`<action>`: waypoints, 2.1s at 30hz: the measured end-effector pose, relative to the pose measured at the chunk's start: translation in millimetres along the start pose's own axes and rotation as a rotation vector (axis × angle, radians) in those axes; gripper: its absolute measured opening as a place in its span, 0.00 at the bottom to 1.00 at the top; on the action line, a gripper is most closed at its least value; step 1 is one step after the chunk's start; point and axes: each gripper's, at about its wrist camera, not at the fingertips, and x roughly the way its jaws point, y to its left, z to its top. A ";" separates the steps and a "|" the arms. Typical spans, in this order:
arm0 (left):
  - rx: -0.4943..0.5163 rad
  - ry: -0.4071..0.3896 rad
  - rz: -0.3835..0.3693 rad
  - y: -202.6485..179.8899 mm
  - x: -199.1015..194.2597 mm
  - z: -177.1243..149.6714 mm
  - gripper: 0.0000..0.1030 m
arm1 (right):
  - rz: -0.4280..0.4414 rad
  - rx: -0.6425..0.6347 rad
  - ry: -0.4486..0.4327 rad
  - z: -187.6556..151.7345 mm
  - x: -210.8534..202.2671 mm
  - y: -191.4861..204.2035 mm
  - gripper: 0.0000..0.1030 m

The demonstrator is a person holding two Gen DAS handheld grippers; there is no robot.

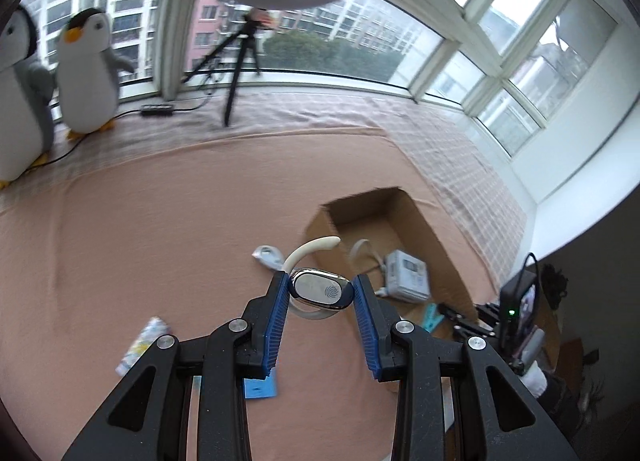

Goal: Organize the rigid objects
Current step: 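Carry the white earphone with the left tool into the box and release, then reach the left tool to the patterned lighter and grasp it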

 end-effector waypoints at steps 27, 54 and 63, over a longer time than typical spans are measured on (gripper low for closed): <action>0.166 0.221 0.064 -118.5 167.1 -17.5 0.35 | 0.009 0.001 -0.008 -0.2 -1.7 3.8 0.17; 0.176 0.154 0.165 -61.2 92.1 -25.7 0.55 | 0.006 -0.001 -0.009 -0.2 -1.1 4.3 0.17; 0.075 0.141 0.302 39.4 47.4 -36.5 0.55 | -0.001 -0.004 -0.012 0.1 -0.6 4.4 0.17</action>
